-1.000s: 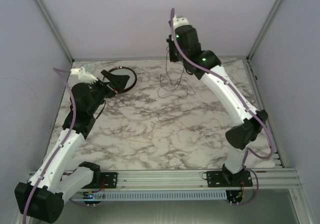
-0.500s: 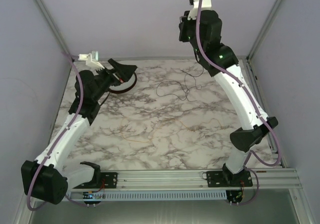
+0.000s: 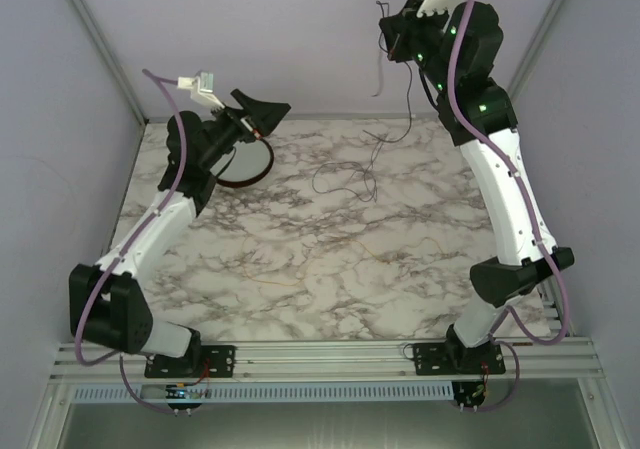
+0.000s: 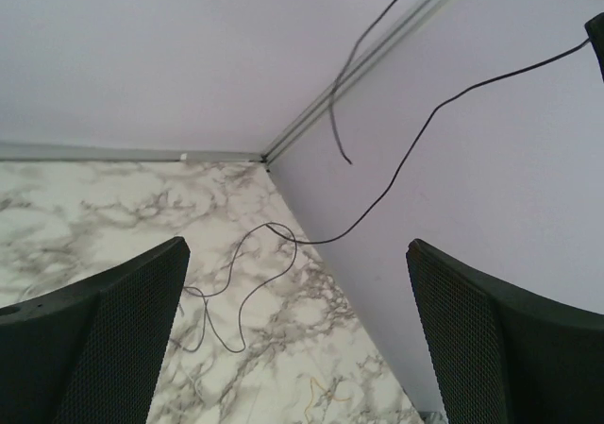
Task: Zip-tie the wires
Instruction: Untie the cable at the center of the board.
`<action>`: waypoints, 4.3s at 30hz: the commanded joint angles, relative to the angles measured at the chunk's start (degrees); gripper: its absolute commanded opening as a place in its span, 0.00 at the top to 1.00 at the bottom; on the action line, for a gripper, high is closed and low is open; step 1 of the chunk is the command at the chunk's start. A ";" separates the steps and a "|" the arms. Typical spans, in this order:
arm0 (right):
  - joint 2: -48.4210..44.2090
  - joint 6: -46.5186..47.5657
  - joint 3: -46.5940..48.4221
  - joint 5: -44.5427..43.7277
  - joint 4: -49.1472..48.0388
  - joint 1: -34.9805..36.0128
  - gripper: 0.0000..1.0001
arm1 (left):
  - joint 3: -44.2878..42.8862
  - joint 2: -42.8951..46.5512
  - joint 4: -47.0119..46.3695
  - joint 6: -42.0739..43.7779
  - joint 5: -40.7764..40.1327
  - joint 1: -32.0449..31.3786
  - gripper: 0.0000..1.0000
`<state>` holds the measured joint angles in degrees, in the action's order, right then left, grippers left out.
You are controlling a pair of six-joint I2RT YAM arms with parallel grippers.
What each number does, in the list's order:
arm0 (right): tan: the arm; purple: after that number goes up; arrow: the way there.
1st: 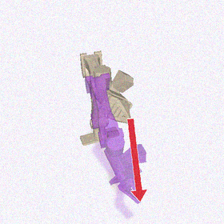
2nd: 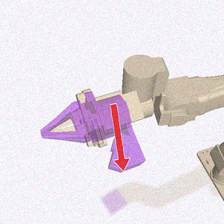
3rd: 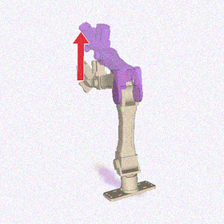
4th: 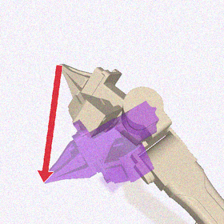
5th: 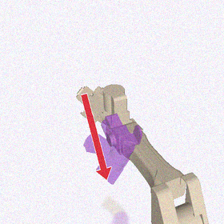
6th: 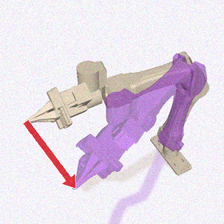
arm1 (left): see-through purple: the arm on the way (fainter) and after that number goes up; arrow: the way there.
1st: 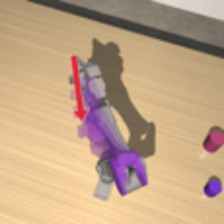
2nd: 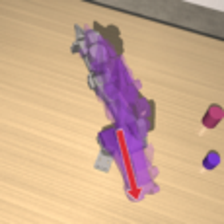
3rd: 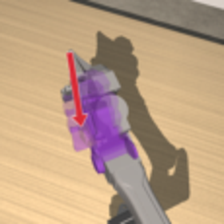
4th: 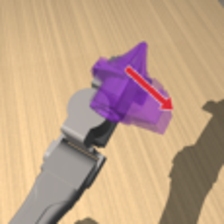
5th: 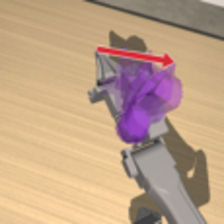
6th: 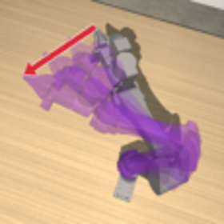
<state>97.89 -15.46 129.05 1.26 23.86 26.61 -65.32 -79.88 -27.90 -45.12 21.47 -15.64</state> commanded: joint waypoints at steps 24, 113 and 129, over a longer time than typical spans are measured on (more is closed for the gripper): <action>-4.99 -6.98 -5.56 16.53 -4.16 -2.44 1.00 | -36.19 -38.79 -14.78 7.53 10.06 -10.07 0.00; -0.25 2.68 -60.93 2.60 -28.85 2.96 0.24 | -58.13 -15.76 67.54 41.61 -40.83 -5.66 1.00; 10.65 1.30 -55.64 -1.24 -34.55 2.14 0.70 | -63.24 -12.30 71.87 41.00 -36.92 -0.58 1.00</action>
<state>106.52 -13.10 69.56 1.48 -4.78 29.54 -126.69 -95.13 41.71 -4.29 -17.61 -17.52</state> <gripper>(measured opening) 0.363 0.009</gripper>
